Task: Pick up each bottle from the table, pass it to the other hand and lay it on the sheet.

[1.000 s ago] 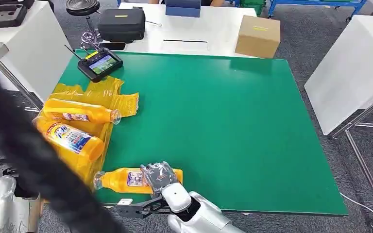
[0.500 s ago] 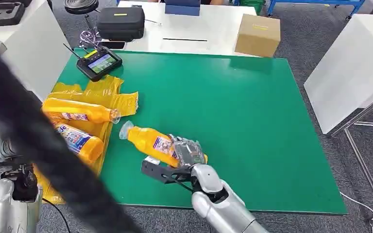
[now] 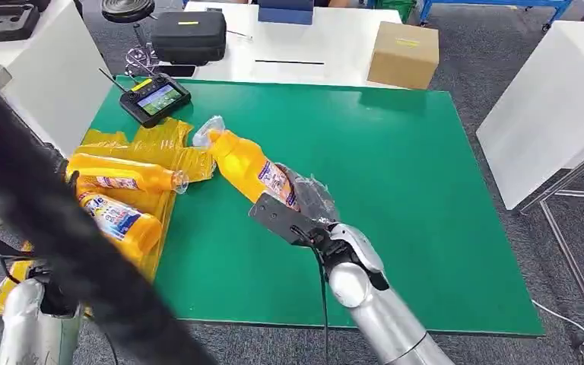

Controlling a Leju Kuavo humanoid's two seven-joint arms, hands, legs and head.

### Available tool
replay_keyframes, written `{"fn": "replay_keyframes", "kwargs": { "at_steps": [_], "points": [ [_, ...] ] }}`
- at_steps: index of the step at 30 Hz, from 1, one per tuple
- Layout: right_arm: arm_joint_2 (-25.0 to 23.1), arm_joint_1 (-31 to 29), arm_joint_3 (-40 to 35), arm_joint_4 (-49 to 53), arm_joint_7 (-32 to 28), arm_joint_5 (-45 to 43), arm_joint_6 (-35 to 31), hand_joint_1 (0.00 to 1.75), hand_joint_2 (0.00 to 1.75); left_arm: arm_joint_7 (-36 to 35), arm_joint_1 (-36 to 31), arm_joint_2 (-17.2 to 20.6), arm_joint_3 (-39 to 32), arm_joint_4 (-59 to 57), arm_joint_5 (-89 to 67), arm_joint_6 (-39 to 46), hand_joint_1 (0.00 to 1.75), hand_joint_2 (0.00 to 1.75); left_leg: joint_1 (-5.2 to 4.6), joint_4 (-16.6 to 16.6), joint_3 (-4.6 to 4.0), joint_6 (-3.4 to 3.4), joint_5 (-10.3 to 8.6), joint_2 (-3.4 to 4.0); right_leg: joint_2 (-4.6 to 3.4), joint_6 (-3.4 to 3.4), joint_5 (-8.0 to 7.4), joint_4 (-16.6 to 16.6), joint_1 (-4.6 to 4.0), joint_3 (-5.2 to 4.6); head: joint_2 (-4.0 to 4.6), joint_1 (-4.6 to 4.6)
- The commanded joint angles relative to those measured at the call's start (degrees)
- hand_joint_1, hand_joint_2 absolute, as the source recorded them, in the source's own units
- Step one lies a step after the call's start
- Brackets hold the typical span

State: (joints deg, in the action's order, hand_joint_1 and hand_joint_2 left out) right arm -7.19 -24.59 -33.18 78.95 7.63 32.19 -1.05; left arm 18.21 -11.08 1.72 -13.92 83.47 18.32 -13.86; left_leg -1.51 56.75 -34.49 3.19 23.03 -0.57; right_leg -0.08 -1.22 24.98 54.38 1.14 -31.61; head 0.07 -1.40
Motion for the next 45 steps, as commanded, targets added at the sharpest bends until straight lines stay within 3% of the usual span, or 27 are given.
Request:
{"fn": "replay_keyframes", "kwargs": {
  "at_steps": [1, 9, 24, 30, 37, 45],
  "points": [
    [-2.55, -6.94, -1.69, -5.13, -0.05, -4.03, -0.77, 1.75, 1.75, -1.62, -3.74, -3.06, 6.19, -2.65, -0.21, 0.52, 0.00, 0.00, 0.06, -0.01, 0.04, -0.23, 0.02, 0.00, 0.05, 0.09, 0.03, -0.01, -0.02, 0.09, 0.00, 0.02],
    [-4.84, -9.15, -4.49, -6.36, 1.55, -3.26, -0.35, 1.75, 1.75, -4.51, -4.63, -3.71, 9.48, -1.76, -1.12, 2.17, 0.00, 0.00, 0.10, -0.03, 0.08, -0.30, 0.05, 0.02, 0.05, 0.12, 0.08, 0.00, -0.04, 0.27, 0.00, 0.02],
    [-8.73, -15.77, -9.41, -24.22, 4.05, 1.64, 0.63, 1.75, 1.75, -5.82, -7.29, -4.07, 13.34, -2.09, -0.46, 2.31, 0.00, 0.00, 0.09, -0.01, -0.03, -0.25, 0.01, 0.03, 0.00, 0.12, 0.04, 0.03, -0.04, 0.21, 0.00, 0.02],
    [-9.01, -16.28, -9.62, -25.35, 4.12, 1.79, 0.88, 1.75, 1.75, -5.94, -7.24, -3.93, 13.56, -2.18, -0.35, 2.10, 0.00, 0.00, 0.11, -0.02, -0.01, -0.24, 0.02, 0.01, 0.02, 0.11, 0.05, 0.01, -0.05, 0.24, 0.00, 0.02],
    [-12.56, -21.27, -11.20, -34.50, 4.02, 4.35, 2.04, 1.75, 1.75, -5.55, -7.52, -2.84, 15.86, -1.75, 1.12, 1.36, 0.00, 0.00, 0.10, 0.00, -0.09, -0.19, 0.00, 0.06, -0.02, 0.09, 0.02, 0.04, -0.05, 0.15, 0.00, 0.02],
    [-12.81, -23.03, -12.80, -34.45, 5.03, 4.94, -0.02, 1.75, 1.75, -6.53, -7.42, -2.51, 16.44, -1.30, 2.58, 1.45, 0.00, 0.00, 0.12, -0.02, 0.00, -0.27, 0.02, 0.03, 0.02, 0.13, 0.06, 0.02, -0.05, 0.26, 0.00, 0.02]
  ]
}}
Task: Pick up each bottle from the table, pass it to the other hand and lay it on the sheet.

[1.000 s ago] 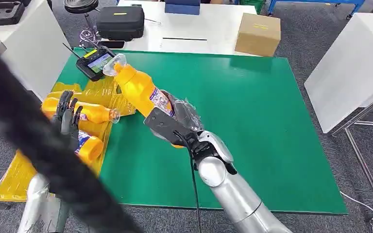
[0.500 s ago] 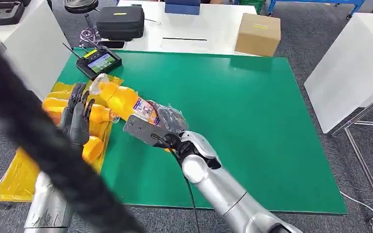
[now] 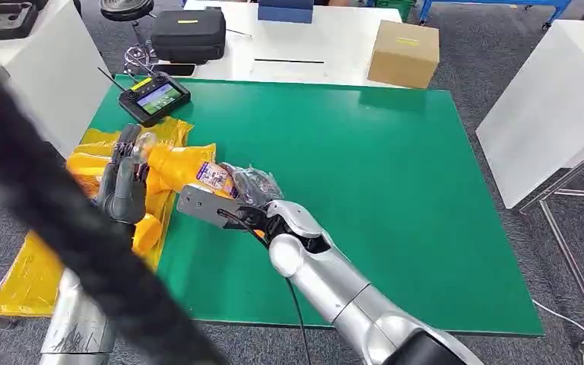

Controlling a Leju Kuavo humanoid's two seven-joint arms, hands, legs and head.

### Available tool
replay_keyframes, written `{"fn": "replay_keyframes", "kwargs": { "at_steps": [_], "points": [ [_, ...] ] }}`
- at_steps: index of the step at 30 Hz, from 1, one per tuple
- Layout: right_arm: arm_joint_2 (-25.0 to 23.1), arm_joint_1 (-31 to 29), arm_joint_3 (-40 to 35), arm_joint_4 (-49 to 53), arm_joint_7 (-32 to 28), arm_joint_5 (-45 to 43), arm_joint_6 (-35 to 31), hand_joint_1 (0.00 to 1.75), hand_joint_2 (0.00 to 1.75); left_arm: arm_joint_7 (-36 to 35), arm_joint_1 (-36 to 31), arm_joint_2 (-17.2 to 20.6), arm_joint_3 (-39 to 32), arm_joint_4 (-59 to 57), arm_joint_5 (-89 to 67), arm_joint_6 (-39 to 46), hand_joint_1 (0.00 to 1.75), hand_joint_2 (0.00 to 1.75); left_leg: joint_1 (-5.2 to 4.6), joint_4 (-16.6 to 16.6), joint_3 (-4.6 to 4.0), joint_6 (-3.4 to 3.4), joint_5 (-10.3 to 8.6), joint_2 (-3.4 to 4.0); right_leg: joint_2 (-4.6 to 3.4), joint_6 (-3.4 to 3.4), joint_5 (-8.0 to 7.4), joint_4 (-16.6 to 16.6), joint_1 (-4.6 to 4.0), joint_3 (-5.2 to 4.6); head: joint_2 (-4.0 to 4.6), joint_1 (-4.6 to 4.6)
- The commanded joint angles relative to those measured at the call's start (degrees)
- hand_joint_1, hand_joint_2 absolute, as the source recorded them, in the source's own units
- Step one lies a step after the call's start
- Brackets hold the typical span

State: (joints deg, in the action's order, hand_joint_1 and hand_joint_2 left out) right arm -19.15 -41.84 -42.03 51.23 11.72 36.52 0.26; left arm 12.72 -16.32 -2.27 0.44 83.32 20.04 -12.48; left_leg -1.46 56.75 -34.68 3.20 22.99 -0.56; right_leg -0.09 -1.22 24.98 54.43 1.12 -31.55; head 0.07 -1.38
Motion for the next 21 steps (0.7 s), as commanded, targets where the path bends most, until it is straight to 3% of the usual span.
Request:
{"fn": "replay_keyframes", "kwargs": {
  "at_steps": [1, 14, 21],
  "points": [
    [-0.85, -6.05, -3.87, -6.71, 1.17, 1.10, -1.84, 1.75, 1.75, -1.26, -2.40, 1.39, 2.19, -1.46, 0.99, 0.14, 0.00, 0.00, 0.07, -0.03, 0.26, -0.36, 0.08, 0.01, 0.03, 0.16, 0.09, -0.03, -0.04, 0.28, 0.00, 0.00],
    [-0.85, -6.12, -3.55, -6.82, 1.35, 1.54, -2.24, 1.75, 1.75, -1.38, -2.58, 1.38, 2.07, -2.00, 1.26, 0.35, 0.00, 0.00, 0.04, -0.02, 0.13, -0.23, 0.03, -0.04, 0.06, 0.11, 0.05, -0.03, -0.02, 0.15, 0.00, 0.00],
    [0.19, -4.03, -3.16, -2.67, 2.78, 5.64, -6.81, 1.75, 1.75, -2.01, -2.29, 1.64, -1.29, -1.67, 3.70, 1.46, 0.00, 0.00, 0.07, -0.04, 0.18, -0.27, 0.04, 0.00, 0.03, 0.12, 0.05, -0.06, -0.05, 0.20, 0.00, 0.00]
  ]
}}
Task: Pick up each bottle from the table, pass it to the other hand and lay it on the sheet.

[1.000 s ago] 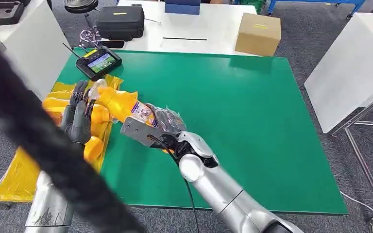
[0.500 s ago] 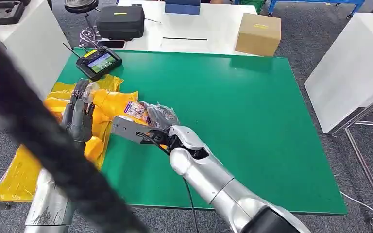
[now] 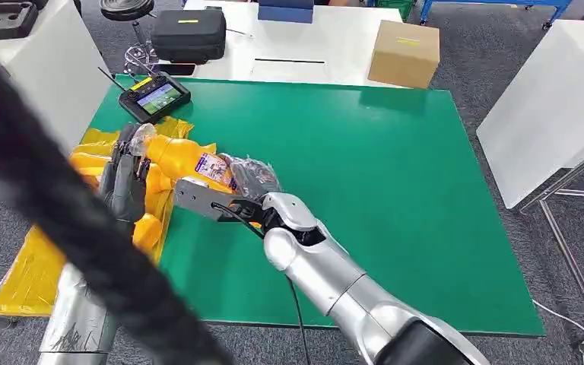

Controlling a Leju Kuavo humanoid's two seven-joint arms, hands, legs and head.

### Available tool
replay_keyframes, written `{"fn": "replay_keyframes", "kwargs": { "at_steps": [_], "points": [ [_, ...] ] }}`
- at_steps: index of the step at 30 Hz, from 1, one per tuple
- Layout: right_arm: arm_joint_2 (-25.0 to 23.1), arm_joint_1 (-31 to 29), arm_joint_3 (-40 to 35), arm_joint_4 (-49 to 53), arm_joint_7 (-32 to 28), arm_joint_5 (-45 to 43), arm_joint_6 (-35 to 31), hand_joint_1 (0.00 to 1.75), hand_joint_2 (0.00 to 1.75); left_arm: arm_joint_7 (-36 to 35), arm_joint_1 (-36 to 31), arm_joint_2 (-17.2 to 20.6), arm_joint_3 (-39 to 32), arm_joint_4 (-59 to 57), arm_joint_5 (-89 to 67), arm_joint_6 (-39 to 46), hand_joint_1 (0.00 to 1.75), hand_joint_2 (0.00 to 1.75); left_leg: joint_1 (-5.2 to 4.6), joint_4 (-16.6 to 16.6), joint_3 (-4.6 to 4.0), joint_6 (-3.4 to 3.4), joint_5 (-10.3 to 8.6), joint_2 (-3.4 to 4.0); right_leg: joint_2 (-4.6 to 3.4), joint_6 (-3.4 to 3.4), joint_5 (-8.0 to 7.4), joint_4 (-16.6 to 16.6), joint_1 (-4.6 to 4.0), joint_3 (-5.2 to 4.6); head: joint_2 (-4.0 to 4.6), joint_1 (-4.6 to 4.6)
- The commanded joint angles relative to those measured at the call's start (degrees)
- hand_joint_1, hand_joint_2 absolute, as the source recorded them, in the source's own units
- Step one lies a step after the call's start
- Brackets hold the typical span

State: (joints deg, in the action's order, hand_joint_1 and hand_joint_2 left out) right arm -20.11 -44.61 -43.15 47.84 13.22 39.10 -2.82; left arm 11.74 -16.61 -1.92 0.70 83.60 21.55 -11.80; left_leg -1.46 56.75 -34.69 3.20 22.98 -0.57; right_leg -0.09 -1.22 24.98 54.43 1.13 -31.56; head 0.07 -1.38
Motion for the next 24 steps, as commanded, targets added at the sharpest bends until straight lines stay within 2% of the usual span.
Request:
{"fn": "replay_keyframes", "kwargs": {
  "at_steps": [1, 3, 4, 7, 8, 11, 12, 18, 24],
  "points": [
    [1.15, -1.26, -2.04, 0.72, 1.28, 3.06, -3.73, 1.75, 1.75, -1.03, -2.00, 1.29, -1.55, -1.96, 2.19, 0.78, 0.00, 0.00, 0.08, -0.16, 0.52, -0.53, 0.10, 0.06, 0.02, 0.24, 0.12, -0.14, -0.05, 0.52, 0.00, 0.00],
    [1.19, -1.20, -2.04, 0.74, 1.28, 3.07, -3.73, 1.75, 1.75, -1.03, -1.88, 1.31, -1.57, -1.99, 2.19, 0.78, 0.00, 0.00, 0.08, -0.15, 0.50, -0.49, 0.11, 0.06, 0.00, 0.22, 0.11, -0.15, -0.05, 0.50, 0.00, 0.00],
    [1.52, -0.52, -1.79, 2.07, 1.46, 3.81, -4.39, 1.75, 1.75, -1.04, -1.55, 1.24, -1.61, -1.59, 2.18, 0.83, 0.00, 0.00, 0.06, -0.05, 0.17, -0.24, 0.04, 0.03, 0.01, 0.10, 0.04, -0.06, -0.04, 0.18, 0.00, 0.00],
    [2.02, 0.64, -0.81, 4.44, 0.53, 4.55, -6.98, 1.75, 1.75, -1.83, -1.61, 1.50, -1.31, -2.30, 3.47, 0.21, 0.00, 0.00, 0.06, -0.15, 0.42, -0.39, 0.08, 0.01, 0.05, 0.17, 0.10, -0.15, -0.03, 0.43, 0.00, 0.00],
    [2.07, 1.31, -0.16, 5.59, -0.22, 4.26, -7.75, 1.75, 1.75, -1.78, -1.73, 1.57, -1.09, -2.67, 3.71, 0.19, 0.00, 0.00, 0.07, -0.07, 0.24, -0.28, 0.05, -0.05, 0.10, 0.13, 0.07, -0.10, -0.05, 0.28, 0.00, 0.00],
    [2.24, 2.80, 0.81, 7.81, -1.95, 3.27, -9.09, 1.75, 1.75, -1.05, -2.06, 2.05, -0.84, -3.24, 4.21, 0.37, 0.00, 0.00, 0.08, -0.14, 0.45, -0.43, 0.10, -0.03, 0.08, 0.18, 0.11, -0.16, -0.05, 0.49, 0.00, 0.00],
    [2.25, 3.58, 1.48, 9.05, -3.84, 1.99, -10.24, 1.75, 1.75, -0.27, -2.18, 2.41, -1.01, -3.33, 4.66, 0.54, 0.00, 0.00, 0.07, -0.07, 0.22, -0.28, 0.05, -0.04, 0.08, 0.12, 0.06, -0.09, -0.05, 0.26, 0.00, 0.00],
    [2.22, 4.04, 2.44, 10.10, -4.97, 0.13, -10.34, 1.75, 1.75, -0.11, -2.24, 2.58, -1.20, -2.80, 4.76, 0.61, 0.00, 0.00, 0.06, -0.05, 0.17, -0.25, 0.03, -0.04, 0.07, 0.11, 0.05, -0.07, -0.04, 0.18, 0.00, 0.00],
    [2.68, 5.04, 5.46, 13.22, -9.92, -9.76, -8.39, 1.75, 1.75, 0.02, -1.35, 1.47, -1.61, -1.06, 4.65, 0.58, 0.00, 0.00, 0.06, -0.07, 0.25, -0.30, 0.05, -0.04, 0.08, 0.13, 0.07, -0.09, -0.03, 0.27, 0.00, 0.00]
  ]
}}
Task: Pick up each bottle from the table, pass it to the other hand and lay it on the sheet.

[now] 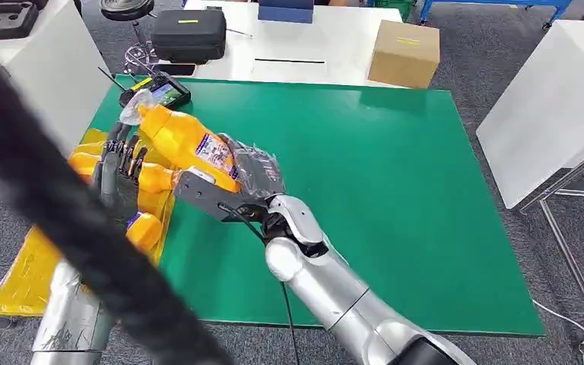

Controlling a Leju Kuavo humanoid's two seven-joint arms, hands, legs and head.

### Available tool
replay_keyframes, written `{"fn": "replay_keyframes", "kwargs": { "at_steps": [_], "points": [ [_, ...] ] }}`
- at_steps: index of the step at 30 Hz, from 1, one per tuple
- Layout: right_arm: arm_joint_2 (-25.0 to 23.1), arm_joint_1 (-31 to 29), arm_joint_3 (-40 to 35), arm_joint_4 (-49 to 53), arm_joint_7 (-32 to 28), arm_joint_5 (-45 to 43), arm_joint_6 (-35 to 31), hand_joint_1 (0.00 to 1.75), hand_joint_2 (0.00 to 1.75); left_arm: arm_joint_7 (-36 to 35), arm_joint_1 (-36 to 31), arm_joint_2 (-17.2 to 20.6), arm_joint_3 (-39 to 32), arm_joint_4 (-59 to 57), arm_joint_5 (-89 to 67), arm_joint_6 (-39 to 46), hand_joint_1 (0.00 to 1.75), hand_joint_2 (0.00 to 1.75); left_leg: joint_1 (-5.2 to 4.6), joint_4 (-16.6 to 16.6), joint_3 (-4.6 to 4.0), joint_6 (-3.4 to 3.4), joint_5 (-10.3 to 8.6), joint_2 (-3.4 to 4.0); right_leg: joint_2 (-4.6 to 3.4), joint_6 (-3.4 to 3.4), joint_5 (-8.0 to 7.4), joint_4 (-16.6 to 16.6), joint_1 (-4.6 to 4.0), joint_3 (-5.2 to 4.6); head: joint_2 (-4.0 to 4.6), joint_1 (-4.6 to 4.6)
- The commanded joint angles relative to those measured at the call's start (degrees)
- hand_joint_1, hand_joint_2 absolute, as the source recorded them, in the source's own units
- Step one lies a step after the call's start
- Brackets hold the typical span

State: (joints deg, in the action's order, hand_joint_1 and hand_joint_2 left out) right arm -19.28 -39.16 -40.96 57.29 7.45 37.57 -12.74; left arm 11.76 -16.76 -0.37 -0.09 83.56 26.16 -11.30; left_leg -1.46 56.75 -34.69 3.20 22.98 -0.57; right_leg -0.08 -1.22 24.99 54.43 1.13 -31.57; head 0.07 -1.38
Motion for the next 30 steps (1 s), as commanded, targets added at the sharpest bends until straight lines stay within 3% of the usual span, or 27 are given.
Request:
{"fn": "replay_keyframes", "kwargs": {
  "at_steps": [1, 12, 21, 30],
  "points": [
    [1.84, -0.57, 3.25, 3.55, -4.07, -8.28, 1.54, 1.75, 1.75, 0.04, -1.23, -0.12, -0.79, -0.94, -0.05, 0.05, 0.00, 0.00, 0.06, -0.09, 0.32, -0.36, 0.07, -0.05, 0.11, 0.15, 0.09, -0.11, -0.03, 0.37, 0.00, 0.00],
    [-0.72, -3.94, 3.55, -3.03, -3.89, -11.73, 1.85, 1.75, 1.75, -0.80, -1.87, -1.70, 0.21, 1.91, -0.66, -0.43, 0.00, 0.00, 0.06, 0.00, 0.14, -0.25, 0.05, -0.01, 0.04, 0.11, 0.06, -0.02, -0.05, 0.18, 0.00, 0.00],
    [-0.72, -9.93, -8.69, -13.26, 1.41, -14.58, -0.39, 1.75, 1.75, -2.02, -5.19, -2.54, 3.14, -1.35, -0.80, -0.76, 0.00, 0.00, 0.06, -0.02, 0.18, -0.27, 0.03, 0.00, 0.03, 0.11, 0.04, -0.03, -0.04, 0.21, 0.00, 0.00],
    [-0.72, -11.54, -13.34, -14.87, 2.22, -17.36, -2.21, 1.75, 1.75, -2.71, -5.93, -1.96, 6.29, -5.06, 0.05, -1.22, 0.00, 0.00, 0.05, -0.08, 0.33, -0.34, 0.04, -0.06, 0.11, 0.14, 0.09, -0.08, -0.03, 0.38, 0.00, 0.00]
  ]
}}
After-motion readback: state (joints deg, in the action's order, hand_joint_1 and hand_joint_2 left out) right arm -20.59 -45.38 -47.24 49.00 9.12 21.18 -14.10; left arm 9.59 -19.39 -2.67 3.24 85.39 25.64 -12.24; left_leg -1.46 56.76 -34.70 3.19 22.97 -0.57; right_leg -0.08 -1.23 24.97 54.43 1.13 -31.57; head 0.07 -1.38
